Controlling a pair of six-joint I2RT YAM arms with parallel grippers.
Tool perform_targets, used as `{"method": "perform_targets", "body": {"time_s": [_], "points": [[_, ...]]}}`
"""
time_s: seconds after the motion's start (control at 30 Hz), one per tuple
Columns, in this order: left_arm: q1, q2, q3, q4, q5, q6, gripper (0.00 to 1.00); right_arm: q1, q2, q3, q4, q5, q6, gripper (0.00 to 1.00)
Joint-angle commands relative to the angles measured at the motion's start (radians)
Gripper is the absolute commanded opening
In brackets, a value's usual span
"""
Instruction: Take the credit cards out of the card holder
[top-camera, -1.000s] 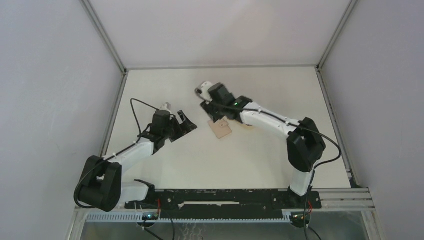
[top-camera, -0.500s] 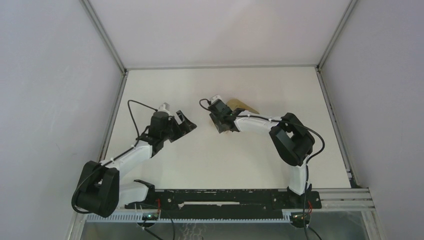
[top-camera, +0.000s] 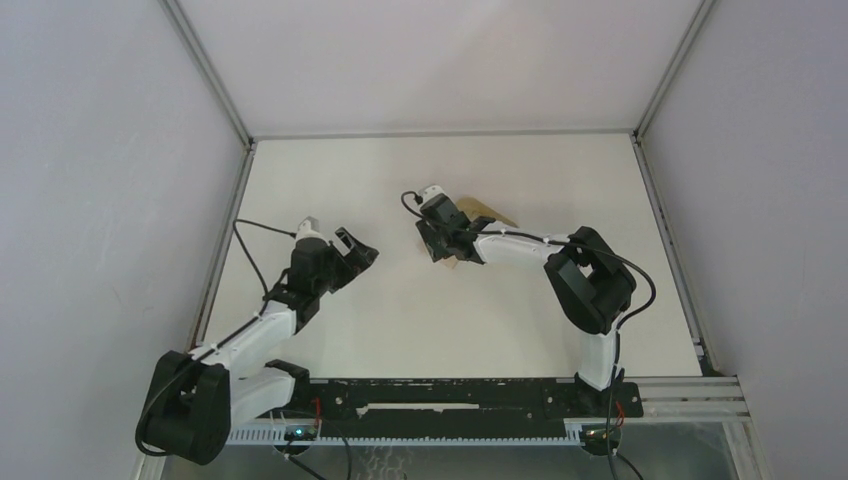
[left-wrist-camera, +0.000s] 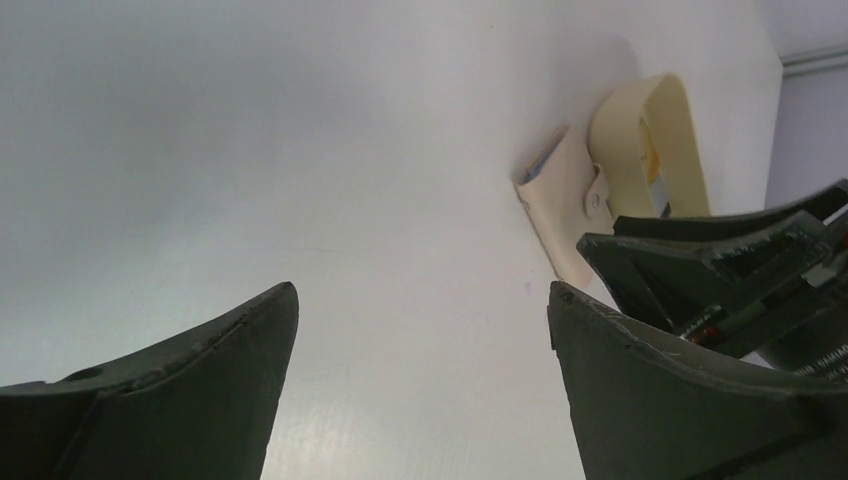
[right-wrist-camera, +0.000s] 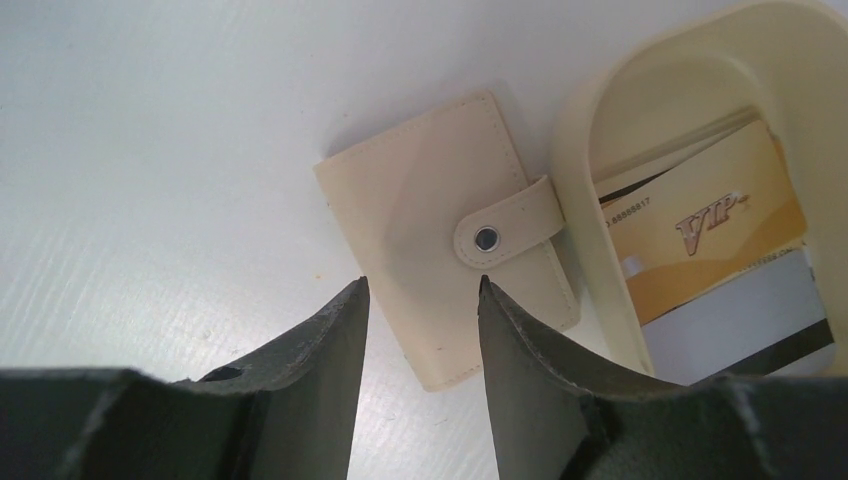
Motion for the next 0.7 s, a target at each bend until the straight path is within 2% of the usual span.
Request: {"method": "perform_targets", "body": {"time_s": [0.0,0.33,0.67], "points": [[0.021,-0.018,-0.062,0.073,-0.063,-0.064,0.98,-0.001,-0.002,-0.013,0.047,-0.04,0.024,0.53],[0.036,0.006,-0.077,0.109,-0.042,-0.066,0.99,0.059,-0.035,-0.125,0.043,-0.103,0.103,0.53],[0.054,0.059,-0.05,0.199,0.06,-0.106,0.98,0.158,-0.123,-0.157,0.018,-0.163,0.168,0.53]]}}
